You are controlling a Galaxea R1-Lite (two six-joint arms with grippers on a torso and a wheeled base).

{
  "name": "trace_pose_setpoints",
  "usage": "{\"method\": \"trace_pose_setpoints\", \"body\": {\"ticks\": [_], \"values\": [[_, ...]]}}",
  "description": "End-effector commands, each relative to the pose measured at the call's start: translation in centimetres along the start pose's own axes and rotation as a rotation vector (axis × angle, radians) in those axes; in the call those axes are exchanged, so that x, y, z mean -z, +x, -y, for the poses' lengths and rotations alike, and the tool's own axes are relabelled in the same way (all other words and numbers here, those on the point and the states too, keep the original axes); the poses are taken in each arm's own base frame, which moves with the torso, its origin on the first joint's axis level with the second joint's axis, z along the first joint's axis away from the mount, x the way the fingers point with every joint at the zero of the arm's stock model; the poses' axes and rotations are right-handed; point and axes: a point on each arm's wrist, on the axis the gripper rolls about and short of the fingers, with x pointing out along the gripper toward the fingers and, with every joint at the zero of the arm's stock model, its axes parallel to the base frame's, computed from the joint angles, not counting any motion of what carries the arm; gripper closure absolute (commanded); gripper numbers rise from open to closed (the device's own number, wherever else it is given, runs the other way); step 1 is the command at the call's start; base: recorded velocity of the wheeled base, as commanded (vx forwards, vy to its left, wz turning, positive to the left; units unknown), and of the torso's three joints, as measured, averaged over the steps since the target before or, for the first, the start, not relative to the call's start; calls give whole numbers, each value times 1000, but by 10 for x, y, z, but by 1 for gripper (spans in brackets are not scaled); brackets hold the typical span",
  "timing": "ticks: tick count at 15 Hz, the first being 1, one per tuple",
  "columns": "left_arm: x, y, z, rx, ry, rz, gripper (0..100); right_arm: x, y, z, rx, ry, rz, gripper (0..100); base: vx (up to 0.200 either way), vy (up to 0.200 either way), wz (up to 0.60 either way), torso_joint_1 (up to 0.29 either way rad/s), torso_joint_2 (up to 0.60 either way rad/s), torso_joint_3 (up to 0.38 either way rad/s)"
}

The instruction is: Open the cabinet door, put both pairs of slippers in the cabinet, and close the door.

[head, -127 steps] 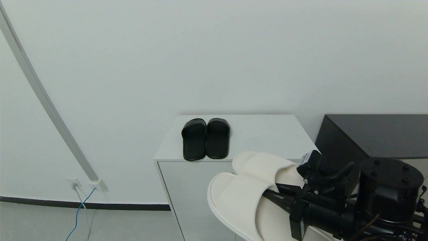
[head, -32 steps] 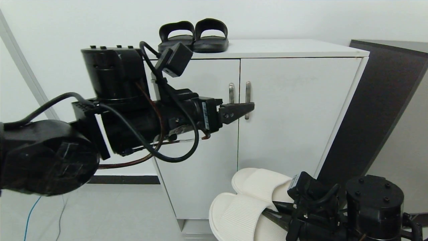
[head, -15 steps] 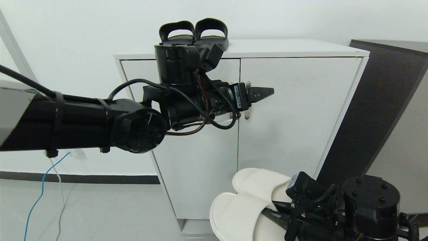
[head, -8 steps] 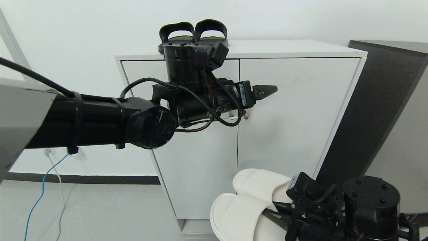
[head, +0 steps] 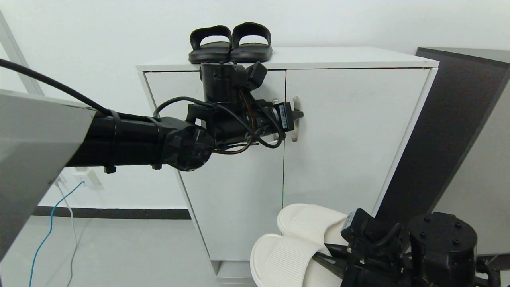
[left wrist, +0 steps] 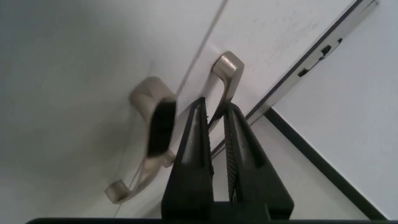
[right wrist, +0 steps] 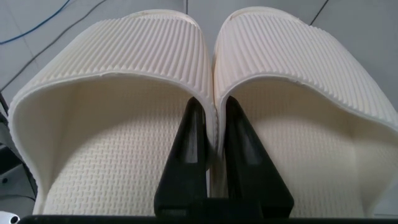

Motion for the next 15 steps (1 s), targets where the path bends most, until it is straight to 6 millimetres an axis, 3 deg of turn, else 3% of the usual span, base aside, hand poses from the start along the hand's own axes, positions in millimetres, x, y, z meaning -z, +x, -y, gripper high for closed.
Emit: {"method": "trace_pose_setpoints", "body": {"ticks": [1,8,15], "values": [[2,-4,6,11,-4,-8,100,2,-1,-4,-18,-3,-10,100,0,0,0,0,0,0],[1,-44,47,76,4,-27,100,8,-12,-17,-136,-18,2,100,0,0,0,0,0,0],[-3,-102,60,75,7,-20,100,8,-12,-17,-134,-21,1,100,0,0,0,0,0,0]]}}
